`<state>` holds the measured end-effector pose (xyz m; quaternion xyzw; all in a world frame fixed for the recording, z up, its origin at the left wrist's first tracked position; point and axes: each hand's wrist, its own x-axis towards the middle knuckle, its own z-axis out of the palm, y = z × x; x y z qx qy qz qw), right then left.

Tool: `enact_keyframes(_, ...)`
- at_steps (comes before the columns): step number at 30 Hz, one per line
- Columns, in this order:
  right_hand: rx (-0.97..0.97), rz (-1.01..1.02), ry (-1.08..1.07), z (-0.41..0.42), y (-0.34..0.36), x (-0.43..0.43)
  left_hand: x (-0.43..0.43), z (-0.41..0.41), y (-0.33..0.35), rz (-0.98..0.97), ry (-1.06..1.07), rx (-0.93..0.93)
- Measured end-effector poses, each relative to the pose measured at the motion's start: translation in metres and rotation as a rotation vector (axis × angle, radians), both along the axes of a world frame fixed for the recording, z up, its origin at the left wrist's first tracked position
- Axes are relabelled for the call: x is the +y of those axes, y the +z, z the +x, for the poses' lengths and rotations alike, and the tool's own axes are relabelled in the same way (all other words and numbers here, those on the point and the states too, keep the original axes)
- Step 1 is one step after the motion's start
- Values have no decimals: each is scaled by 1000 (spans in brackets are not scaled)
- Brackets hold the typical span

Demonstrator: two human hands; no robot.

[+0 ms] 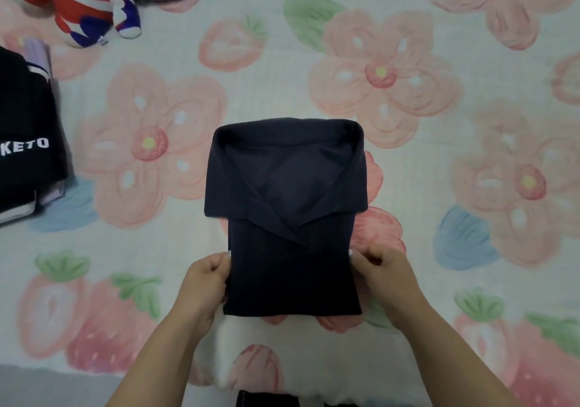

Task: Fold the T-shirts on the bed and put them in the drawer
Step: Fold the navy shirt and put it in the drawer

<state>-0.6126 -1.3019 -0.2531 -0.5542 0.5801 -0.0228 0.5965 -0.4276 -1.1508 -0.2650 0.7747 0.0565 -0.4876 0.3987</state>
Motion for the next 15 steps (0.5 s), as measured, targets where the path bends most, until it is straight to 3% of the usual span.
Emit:
enact_keyframes(4, -5, 122, 51, 1, 1, 6, 0, -4, 1, -39, 37, 35)
enact_keyframes(9, 21, 109, -44, 5, -5, 11, 0, -12, -2, -56, 125, -52)
enact_keyframes(15, 123, -269, -3, -13, -2, 6, 7, -3, -8, 102, 98, -513)
